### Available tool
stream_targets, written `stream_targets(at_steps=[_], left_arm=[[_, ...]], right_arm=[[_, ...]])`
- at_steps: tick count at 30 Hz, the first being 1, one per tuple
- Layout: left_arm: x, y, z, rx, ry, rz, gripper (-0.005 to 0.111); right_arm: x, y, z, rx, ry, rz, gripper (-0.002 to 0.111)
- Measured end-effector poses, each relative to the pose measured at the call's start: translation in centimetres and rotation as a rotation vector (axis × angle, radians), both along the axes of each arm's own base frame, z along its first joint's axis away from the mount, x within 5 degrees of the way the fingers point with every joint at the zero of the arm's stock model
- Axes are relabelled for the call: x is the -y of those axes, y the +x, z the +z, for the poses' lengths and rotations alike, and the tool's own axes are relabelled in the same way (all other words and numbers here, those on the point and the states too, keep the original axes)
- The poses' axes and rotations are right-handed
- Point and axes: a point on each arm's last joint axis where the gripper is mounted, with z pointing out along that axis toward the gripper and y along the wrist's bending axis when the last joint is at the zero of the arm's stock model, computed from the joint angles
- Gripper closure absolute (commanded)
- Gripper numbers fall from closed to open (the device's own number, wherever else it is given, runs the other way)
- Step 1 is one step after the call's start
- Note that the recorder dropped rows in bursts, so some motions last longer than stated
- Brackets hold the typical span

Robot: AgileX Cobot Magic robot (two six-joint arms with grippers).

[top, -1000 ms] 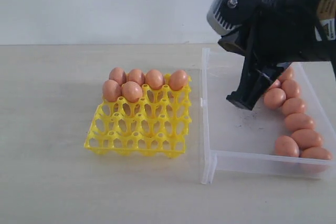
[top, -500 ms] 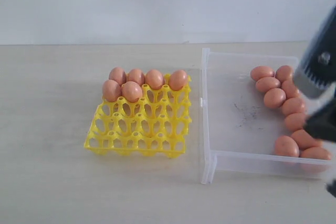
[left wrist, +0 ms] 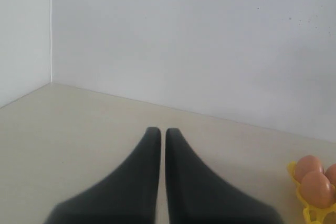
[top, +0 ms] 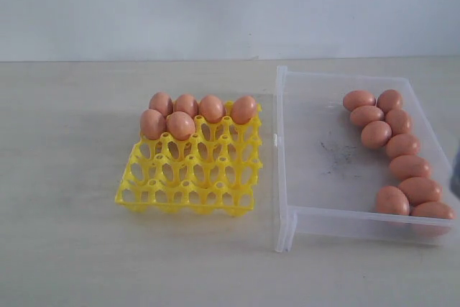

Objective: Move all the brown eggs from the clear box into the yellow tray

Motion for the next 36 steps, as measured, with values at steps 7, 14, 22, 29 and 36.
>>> stream_targets(at_steps=[7,14,22,29,36], left_arm=[[0.0,0.0,0.0,0.002,0.000,0.000,0.103],[0.0,0.0,0.0,0.002,0.000,0.000,0.103],[0.0,0.0,0.0,0.002,0.000,0.000,0.103],[0.0,0.0,0.0,0.002,0.000,0.000,0.103],[0.0,0.0,0.0,0.002,0.000,0.000,0.103]], right_arm=[[5.5,-5.8,0.1,0.347,0.244,-0.028,0.109],[6.1,-8.1,1.9,0.747,0.754,0.029,0.109],[3.6,-5.5,2.4,0.831,0.972,-0.018,0.109],[2.3,-4.8,4.2,1.089,0.800,0.253,0.109],[5.3,-3.6,6.8,1.197,0.908,-0.191,0.109]])
